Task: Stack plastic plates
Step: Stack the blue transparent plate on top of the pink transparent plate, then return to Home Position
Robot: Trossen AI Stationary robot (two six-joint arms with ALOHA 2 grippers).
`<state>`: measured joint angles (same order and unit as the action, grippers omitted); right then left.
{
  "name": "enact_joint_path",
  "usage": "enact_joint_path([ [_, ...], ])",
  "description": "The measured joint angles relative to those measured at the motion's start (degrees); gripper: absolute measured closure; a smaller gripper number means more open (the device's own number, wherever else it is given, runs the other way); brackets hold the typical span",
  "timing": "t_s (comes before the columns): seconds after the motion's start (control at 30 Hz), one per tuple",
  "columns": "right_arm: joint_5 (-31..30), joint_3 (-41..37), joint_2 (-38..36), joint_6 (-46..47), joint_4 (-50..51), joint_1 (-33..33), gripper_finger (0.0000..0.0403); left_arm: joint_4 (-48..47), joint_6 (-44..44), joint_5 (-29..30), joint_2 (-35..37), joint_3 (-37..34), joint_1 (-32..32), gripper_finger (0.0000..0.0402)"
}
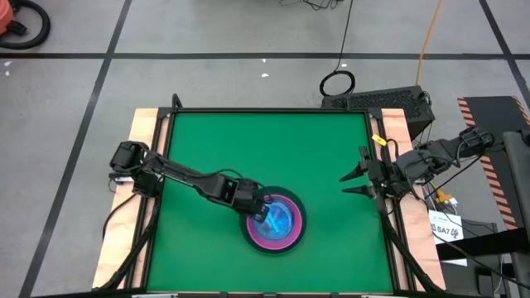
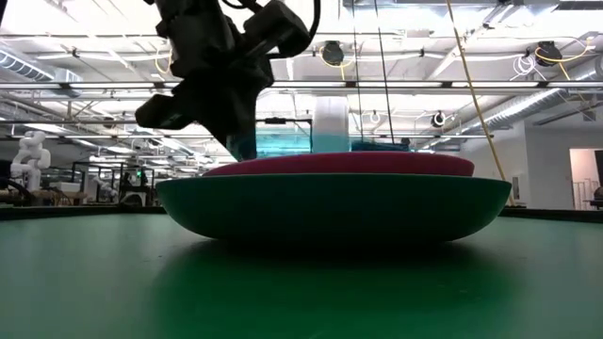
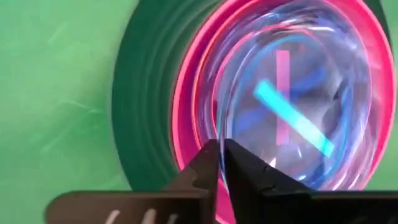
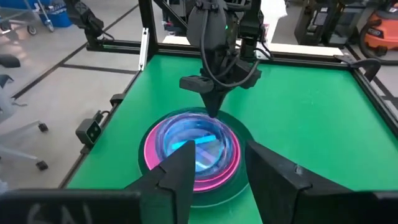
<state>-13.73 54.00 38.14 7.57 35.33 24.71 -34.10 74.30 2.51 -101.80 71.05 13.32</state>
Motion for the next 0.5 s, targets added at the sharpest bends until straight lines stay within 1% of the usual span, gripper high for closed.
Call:
enact_joint_path([
  [0.17, -0.01, 0.0, 0.16, -0.79, -0.07, 0.0, 0.0271, -0.75, 0.07, 0.03, 0.0, 0.02, -0.33, 0.0323],
  [0.27, -0.01, 0.0, 0.16, -0.79, 0.1, 0.0, 0.0272, -1.31, -2.22, 0.04, 0.0, 1.62, -0.62, 0.0297],
  [0.4, -1.65, 0.0, 0.16, -1.22, 0.11, 0.0, 0.029, -3.46, -9.59, 0.67, 0.0, 6.93, -1.37, 0.0286],
  [0.5, -2.82, 0.0, 0.14, -1.76, 0.11, -0.02, 0.0324, -8.49, -16.49, 3.32, 0.0, 12.95, -2.32, 0.0285],
])
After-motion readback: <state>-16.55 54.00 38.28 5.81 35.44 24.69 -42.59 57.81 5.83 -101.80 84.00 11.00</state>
